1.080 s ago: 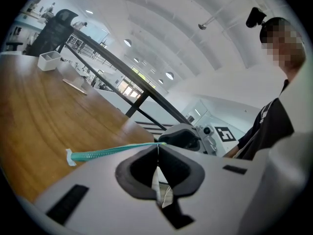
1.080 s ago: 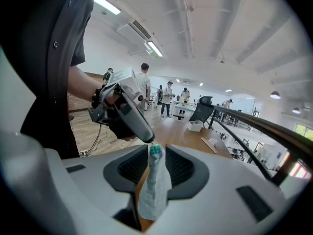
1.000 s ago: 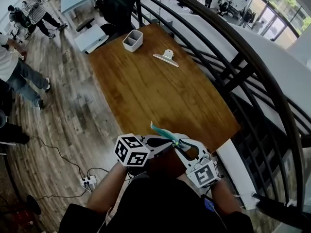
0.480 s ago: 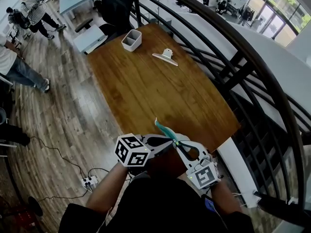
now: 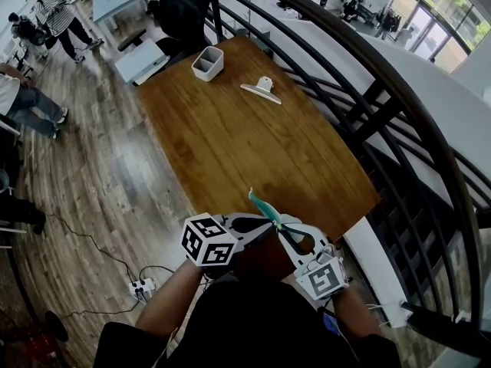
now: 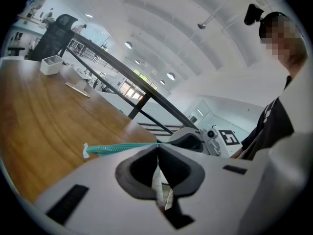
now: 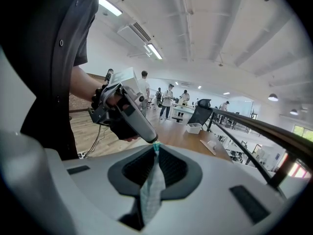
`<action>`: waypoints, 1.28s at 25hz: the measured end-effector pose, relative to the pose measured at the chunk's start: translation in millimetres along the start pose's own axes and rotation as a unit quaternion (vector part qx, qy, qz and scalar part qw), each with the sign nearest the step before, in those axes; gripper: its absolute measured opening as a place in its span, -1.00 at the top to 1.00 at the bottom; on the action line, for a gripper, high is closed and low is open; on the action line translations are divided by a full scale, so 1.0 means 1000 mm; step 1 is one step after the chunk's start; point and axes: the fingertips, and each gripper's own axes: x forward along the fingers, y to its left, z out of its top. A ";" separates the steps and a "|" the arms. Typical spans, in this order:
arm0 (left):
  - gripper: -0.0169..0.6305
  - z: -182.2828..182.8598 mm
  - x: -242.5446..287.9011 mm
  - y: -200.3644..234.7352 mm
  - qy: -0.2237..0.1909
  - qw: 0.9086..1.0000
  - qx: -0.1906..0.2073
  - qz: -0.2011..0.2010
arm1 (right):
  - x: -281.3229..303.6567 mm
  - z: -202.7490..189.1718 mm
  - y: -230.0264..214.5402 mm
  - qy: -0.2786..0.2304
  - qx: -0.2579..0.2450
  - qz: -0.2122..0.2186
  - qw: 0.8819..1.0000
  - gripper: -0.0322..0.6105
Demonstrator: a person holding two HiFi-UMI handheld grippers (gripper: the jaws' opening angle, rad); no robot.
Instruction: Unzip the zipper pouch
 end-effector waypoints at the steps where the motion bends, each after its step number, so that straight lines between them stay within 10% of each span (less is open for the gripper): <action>1: 0.90 0.000 -0.001 0.001 -0.001 1.000 -0.003 0.000 | 0.000 0.001 0.000 0.001 -0.002 0.001 1.000 0.81; 32: 0.91 0.008 -0.016 0.027 0.007 0.995 0.017 0.095 | 0.000 0.010 -0.001 -0.018 0.004 0.009 1.000 0.82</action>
